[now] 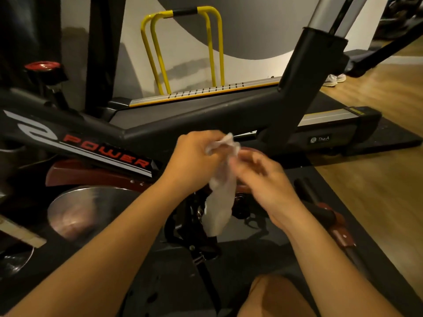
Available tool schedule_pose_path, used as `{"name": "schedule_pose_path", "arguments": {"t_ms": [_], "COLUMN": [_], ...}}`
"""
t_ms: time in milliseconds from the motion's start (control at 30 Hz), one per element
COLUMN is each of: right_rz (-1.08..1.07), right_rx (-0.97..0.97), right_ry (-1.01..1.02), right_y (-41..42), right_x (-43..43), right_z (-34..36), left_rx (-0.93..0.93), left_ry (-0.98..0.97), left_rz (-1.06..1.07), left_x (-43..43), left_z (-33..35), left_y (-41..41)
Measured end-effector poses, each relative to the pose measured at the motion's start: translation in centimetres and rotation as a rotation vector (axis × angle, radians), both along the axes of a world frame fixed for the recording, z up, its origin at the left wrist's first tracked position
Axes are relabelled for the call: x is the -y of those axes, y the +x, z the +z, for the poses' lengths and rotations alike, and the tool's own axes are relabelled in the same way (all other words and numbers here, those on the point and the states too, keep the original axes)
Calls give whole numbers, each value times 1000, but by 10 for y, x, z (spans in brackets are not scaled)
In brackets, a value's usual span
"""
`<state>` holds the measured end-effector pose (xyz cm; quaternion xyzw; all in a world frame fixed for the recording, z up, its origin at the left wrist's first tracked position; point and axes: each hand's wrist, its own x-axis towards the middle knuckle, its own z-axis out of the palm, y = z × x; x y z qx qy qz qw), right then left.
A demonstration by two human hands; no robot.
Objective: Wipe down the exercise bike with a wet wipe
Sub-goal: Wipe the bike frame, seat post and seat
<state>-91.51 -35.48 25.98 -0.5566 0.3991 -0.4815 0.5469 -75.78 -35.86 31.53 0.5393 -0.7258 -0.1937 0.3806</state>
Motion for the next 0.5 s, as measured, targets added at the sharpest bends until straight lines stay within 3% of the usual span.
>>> {"name": "schedule_pose_path", "arguments": {"t_ms": [100,233,300,367,467,500], "right_rz": [-41,-15,29,64,383,414], "right_rx": [-170,-500,-522,-212,649,828], "right_ry": [-80,-74,-17,110,283,315], "right_y": [1,-30,-41,-54,-70,-68], "right_x": [0,0,-5,-5,-6,-5], "right_z": [-2,-10,-9,-9,-3,-4], "left_rx": [6,4,-31,-79,-175,-207], "left_ry": [-18,-13,22,58,118,139], "left_rz": [-73,-10,46,88,105,120], "left_x": [3,8,11,10,11,11], "left_z": [5,5,3,-1,-5,-7], "left_y": [-8,5,8,8,8,8]}}
